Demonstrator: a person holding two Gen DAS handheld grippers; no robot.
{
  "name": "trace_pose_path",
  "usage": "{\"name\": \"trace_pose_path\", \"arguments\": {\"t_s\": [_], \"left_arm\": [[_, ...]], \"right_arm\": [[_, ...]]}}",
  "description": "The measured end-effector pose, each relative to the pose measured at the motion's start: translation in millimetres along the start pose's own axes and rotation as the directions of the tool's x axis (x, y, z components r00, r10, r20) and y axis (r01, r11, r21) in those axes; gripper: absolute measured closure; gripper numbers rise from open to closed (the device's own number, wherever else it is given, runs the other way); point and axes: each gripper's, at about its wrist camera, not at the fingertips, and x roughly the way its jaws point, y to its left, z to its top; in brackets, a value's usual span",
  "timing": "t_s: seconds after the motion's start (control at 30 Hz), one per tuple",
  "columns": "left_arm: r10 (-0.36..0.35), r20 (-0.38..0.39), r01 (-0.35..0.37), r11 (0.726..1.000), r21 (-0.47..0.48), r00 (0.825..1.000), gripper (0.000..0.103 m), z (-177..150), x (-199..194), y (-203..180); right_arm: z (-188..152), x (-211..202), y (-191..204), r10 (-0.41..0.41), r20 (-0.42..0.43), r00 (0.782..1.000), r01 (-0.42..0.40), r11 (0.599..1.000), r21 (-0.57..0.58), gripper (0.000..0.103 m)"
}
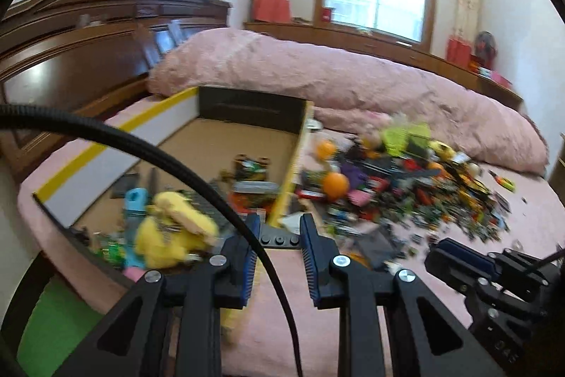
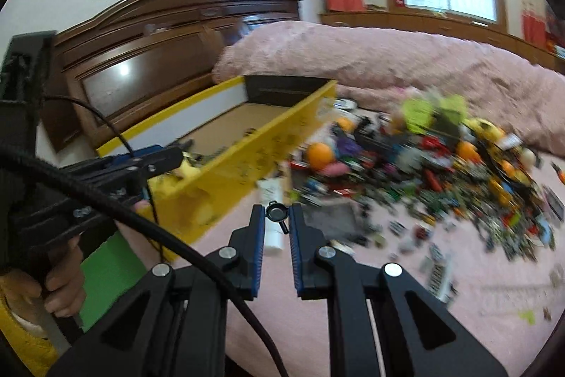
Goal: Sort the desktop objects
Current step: 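Carry the grey wedge plate and black piece over the yellow box with both grippers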
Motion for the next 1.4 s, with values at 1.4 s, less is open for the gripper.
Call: {"name": "trace_pose_path", "arguments": {"t_s": [1.4], "left_arm": [[0.312, -0.109, -0.33, 0.905, -0.269, 0.944, 0.063, 16.6, 53.9, 188.2]], "right_arm": [[50.5, 147.6, 169.6, 0.223, -0.171, 0.96, -0.251, 0.954, -0.164, 0.088]]}}
